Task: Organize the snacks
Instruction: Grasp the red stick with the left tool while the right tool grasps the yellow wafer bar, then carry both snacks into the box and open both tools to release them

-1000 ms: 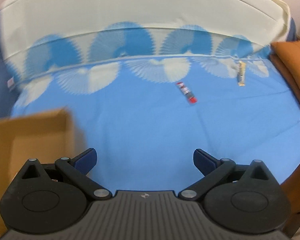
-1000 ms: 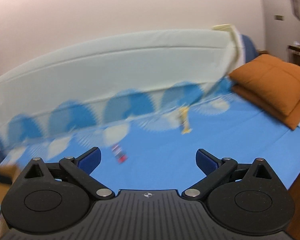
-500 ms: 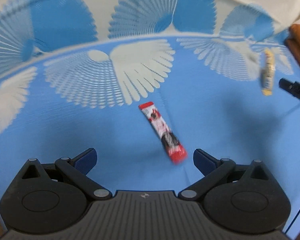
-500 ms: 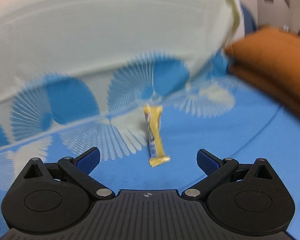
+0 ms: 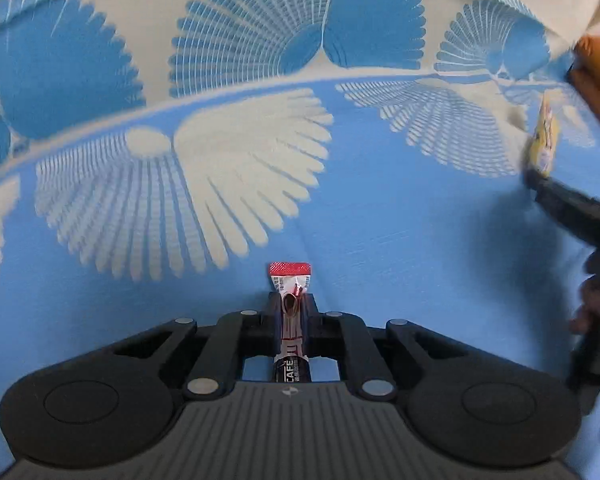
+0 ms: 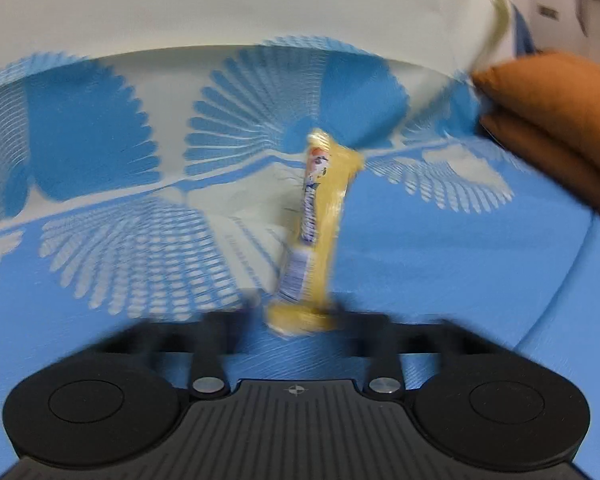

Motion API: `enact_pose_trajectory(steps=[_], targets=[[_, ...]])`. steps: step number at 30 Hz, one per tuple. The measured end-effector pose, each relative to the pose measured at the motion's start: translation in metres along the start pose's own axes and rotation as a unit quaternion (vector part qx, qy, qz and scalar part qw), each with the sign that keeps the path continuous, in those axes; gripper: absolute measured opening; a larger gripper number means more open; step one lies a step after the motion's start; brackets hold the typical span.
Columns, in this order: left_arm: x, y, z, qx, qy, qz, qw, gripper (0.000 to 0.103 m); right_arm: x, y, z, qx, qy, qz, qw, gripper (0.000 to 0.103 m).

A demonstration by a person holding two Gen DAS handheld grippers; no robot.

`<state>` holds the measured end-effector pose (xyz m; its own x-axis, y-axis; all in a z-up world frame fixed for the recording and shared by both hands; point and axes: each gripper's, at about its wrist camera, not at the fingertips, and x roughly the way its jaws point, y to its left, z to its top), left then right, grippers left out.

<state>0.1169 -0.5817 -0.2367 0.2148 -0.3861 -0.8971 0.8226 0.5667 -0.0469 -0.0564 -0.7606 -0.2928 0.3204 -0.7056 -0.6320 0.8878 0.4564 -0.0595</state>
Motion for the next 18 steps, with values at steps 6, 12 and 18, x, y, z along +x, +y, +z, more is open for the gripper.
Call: enact_pose_trajectory(steps=[6,12,18], targets=[[-0.058,0.012,-0.034,0.005,-0.008,-0.015,0.9999,0.010,-0.069,-0.019,0.004,0.078,0.001,0.065,0.995,0.008],[-0.141,0.039,-0.094,0.001,-0.006,-0.002,1.0000,0.010,-0.170,-0.009,-0.002,0.092,0.004,0.123,0.988,0.007],[-0.247,0.078,-0.156,-0.029,-0.023,0.009,0.9993,0.010,-0.278,0.022,-0.016,0.068,0.047,0.162,0.983,0.007]])
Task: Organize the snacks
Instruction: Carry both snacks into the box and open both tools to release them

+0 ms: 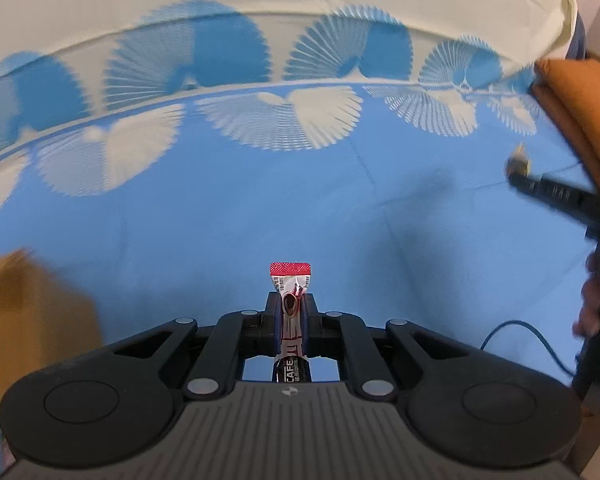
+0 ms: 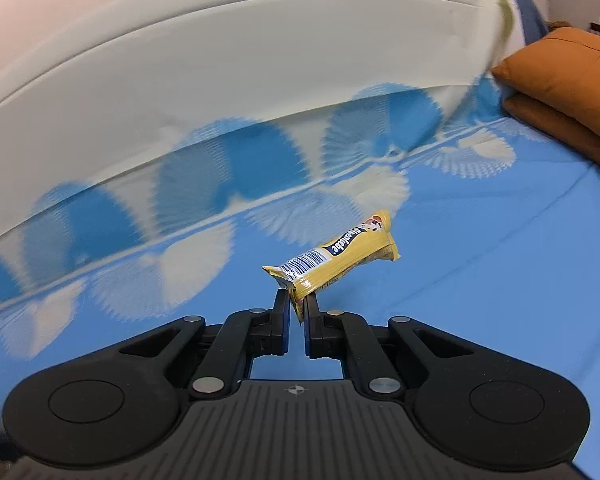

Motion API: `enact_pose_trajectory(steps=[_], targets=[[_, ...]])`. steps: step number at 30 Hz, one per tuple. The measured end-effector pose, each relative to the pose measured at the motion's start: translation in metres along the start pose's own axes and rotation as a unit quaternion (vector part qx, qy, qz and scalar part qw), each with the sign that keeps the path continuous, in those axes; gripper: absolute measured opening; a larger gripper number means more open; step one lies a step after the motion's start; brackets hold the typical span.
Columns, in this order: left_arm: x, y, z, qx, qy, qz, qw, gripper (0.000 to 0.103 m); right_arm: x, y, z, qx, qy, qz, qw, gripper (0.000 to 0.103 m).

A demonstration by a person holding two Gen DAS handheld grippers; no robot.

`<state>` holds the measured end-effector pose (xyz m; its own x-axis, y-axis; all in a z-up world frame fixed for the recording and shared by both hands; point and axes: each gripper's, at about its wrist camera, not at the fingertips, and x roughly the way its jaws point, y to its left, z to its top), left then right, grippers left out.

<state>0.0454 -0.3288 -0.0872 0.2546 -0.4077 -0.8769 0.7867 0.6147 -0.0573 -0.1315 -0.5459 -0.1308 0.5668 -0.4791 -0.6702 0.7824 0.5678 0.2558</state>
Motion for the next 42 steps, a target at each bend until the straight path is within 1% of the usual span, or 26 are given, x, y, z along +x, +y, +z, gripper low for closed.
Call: enact_pose_trajectory(steps=[1,4,10,16,21,26,30,36,42], targets=[[-0.018,0.006,-0.009,-0.001,-0.006,0.003,1.0000,0.010,-0.015,0.010,-0.006,-0.001,0.013,0.006,1.000,0.007],[-0.070,0.025,-0.039,-0.006,-0.023,0.013,0.9996,0.010,-0.063,0.041,-0.026,-0.001,0.033,0.030,0.999,0.007],[-0.163,0.067,-0.102,-0.037,-0.055,0.030,0.9973,0.010,-0.153,0.107,-0.067,-0.020,0.042,0.081,0.996,0.007],[-0.238,0.109,-0.162,-0.080,-0.082,0.043,0.9925,0.010,-0.231,0.161,-0.106,-0.047,0.052,0.135,0.988,0.007],[-0.284,0.139,-0.206,-0.108,-0.106,0.054,0.9871,0.010,-0.285,0.204,-0.141,-0.081,0.075,0.175,0.978,0.007],[-0.313,0.160,-0.243,-0.126,-0.125,0.067,0.9819,0.010,-0.325,0.239,-0.171,-0.120,0.084,0.206,0.968,0.007],[-0.325,0.174,-0.264,-0.138,-0.133,0.075,0.9786,0.010,-0.348,0.259,-0.189,-0.148,0.087,0.222,0.960,0.007],[-0.326,0.191,-0.273,-0.156,-0.131,0.082,0.9755,0.010,-0.363,0.277,-0.200,-0.179,0.087,0.230,0.953,0.007],[-0.320,0.196,-0.269,-0.157,-0.121,0.093,0.9758,0.010,-0.358,0.287,-0.203,-0.192,0.093,0.231,0.949,0.007]])
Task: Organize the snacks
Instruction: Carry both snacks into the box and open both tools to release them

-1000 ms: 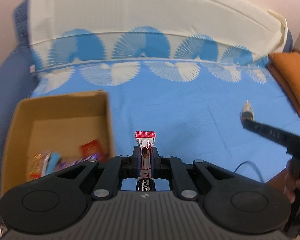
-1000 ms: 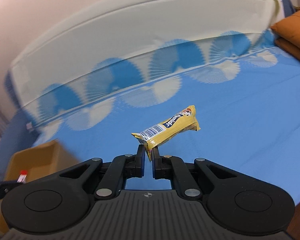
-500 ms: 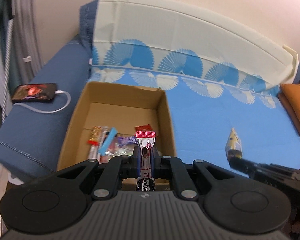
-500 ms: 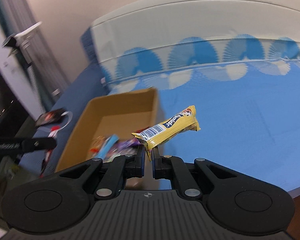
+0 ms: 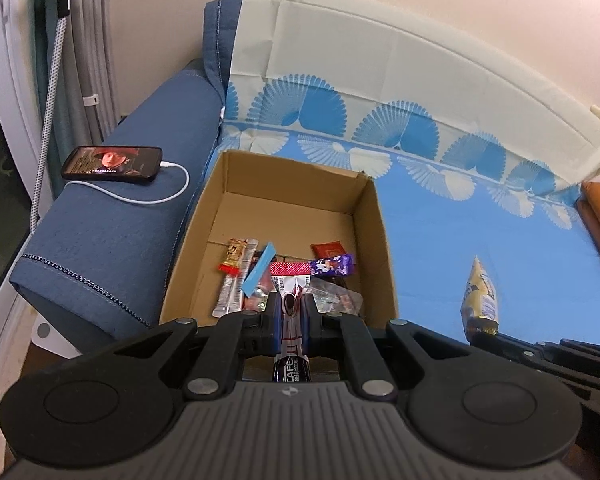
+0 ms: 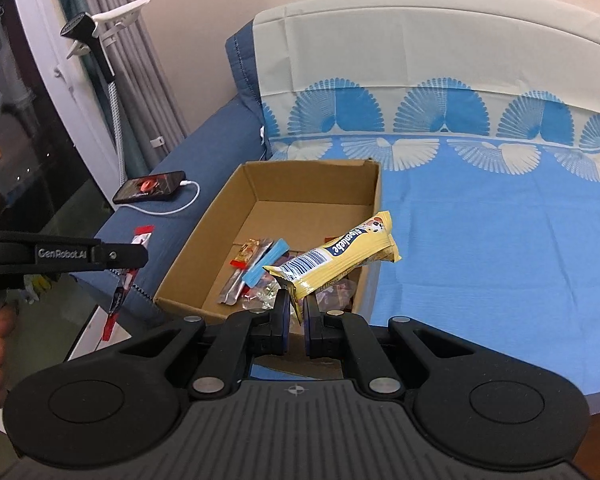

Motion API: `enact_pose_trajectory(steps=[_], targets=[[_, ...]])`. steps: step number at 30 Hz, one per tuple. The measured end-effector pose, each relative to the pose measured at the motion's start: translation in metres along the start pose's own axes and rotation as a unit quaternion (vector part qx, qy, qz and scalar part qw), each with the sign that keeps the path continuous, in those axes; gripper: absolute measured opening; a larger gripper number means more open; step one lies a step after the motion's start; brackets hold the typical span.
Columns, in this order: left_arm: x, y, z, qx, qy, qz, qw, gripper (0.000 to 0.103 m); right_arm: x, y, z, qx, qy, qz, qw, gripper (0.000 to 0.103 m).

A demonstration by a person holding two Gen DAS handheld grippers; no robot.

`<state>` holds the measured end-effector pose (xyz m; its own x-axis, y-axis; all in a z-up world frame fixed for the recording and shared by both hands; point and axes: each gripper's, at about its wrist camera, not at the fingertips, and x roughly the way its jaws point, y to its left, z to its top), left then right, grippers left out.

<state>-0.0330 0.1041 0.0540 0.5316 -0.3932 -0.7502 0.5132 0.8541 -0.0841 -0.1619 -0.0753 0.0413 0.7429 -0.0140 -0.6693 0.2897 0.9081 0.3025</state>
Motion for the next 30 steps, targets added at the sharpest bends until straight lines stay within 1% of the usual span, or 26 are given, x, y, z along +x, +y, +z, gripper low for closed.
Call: enact_pose_trajectory(steps=[10,18,30], targets=[[0.020,-0.008,0.009,0.015,0.007,0.002,0.9999,0.010,0.019,0.003,0.004,-0.006,0.021,0.004,1.000,0.007],[0.045,-0.005,0.018,0.015,0.023,0.008,0.9996,0.010,0.038,0.002,0.008,-0.010,0.036,0.000,0.999,0.007],[0.085,0.026,0.042,-0.013,0.048,0.025,0.9985,0.010,0.079,0.003,0.023,-0.025,0.058,0.004,0.998,0.007]])
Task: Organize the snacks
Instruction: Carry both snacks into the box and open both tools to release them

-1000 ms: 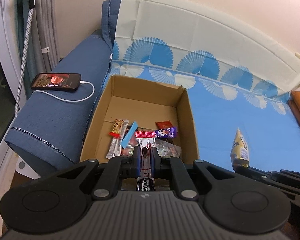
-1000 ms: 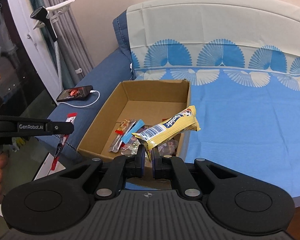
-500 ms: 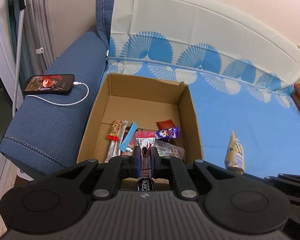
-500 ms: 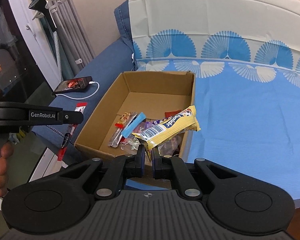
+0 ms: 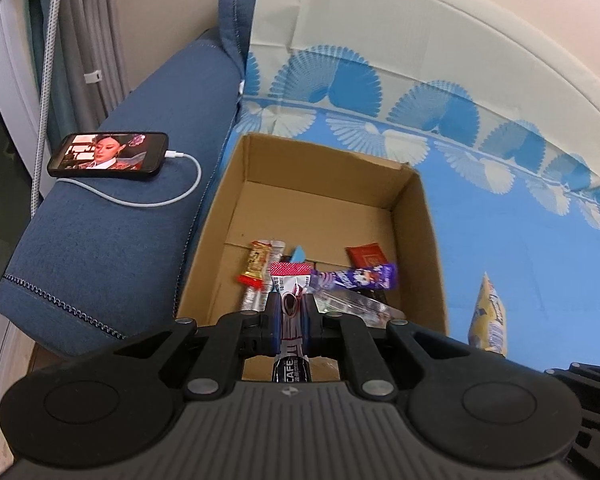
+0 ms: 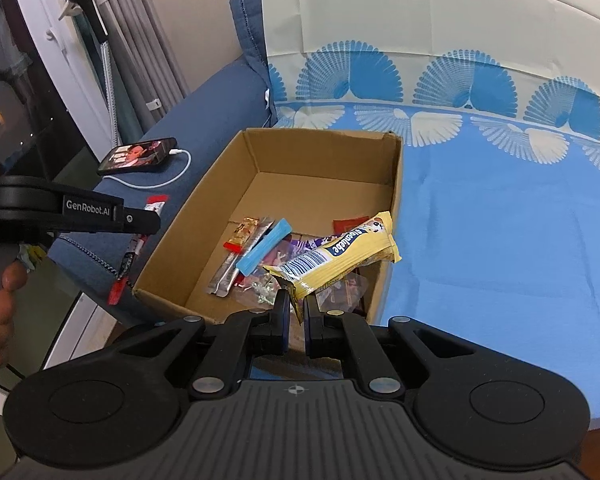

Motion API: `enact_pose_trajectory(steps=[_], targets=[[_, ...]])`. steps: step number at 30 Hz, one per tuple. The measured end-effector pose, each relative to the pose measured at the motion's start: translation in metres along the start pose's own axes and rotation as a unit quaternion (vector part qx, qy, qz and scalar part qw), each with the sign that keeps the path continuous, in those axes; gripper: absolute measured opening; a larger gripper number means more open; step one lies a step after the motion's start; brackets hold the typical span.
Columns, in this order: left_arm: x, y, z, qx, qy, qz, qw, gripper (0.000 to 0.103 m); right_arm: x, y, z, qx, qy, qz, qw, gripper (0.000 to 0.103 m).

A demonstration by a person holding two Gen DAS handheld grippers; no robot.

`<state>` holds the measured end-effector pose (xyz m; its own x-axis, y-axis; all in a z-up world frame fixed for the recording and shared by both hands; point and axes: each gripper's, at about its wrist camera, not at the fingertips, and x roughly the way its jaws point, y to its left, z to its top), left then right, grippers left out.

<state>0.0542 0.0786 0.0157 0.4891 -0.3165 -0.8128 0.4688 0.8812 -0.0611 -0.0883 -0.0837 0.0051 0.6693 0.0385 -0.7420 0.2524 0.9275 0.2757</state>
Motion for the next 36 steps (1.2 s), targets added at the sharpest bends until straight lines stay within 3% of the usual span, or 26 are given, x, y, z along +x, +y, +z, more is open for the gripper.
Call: enact_pose_trajectory(steps=[21,23,24,25,26,27,28,36], targets=[[0.119,-0.003,0.048,0.010,0.059,0.025,0.9979,0.012,0.110,-0.009,0.037,-0.038,0.054,-0.007,0.998,0.008],[0.131,-0.003,0.049,0.012,0.064,0.023,0.9976,0.022,0.117,-0.011,0.039,-0.039,0.055,-0.009,0.998,0.009],[0.139,-0.003,0.050,0.015,0.071,0.023,0.9971,0.052,0.123,-0.013,0.041,-0.039,0.057,-0.008,0.998,0.013],[0.145,-0.002,0.050,0.015,0.079,0.032,0.9963,0.092,0.128,-0.014,0.042,-0.042,0.063,-0.008,0.997,0.020],[0.149,-0.002,0.049,0.011,0.082,0.045,0.9956,0.103,0.134,-0.016,0.043,-0.043,0.071,-0.011,0.996,0.031],[0.148,-0.001,0.047,0.008,0.070,0.053,0.9961,0.103,0.137,-0.017,0.044,-0.040,0.076,-0.020,0.996,0.061],[0.146,-0.001,0.044,0.011,0.060,0.058,0.9965,0.103,0.137,-0.018,0.043,-0.037,0.074,-0.029,0.996,0.081],[0.107,0.000,0.004,0.036,0.059,0.072,0.9950,0.103,0.095,-0.007,0.016,-0.060,0.059,-0.019,0.996,0.092]])
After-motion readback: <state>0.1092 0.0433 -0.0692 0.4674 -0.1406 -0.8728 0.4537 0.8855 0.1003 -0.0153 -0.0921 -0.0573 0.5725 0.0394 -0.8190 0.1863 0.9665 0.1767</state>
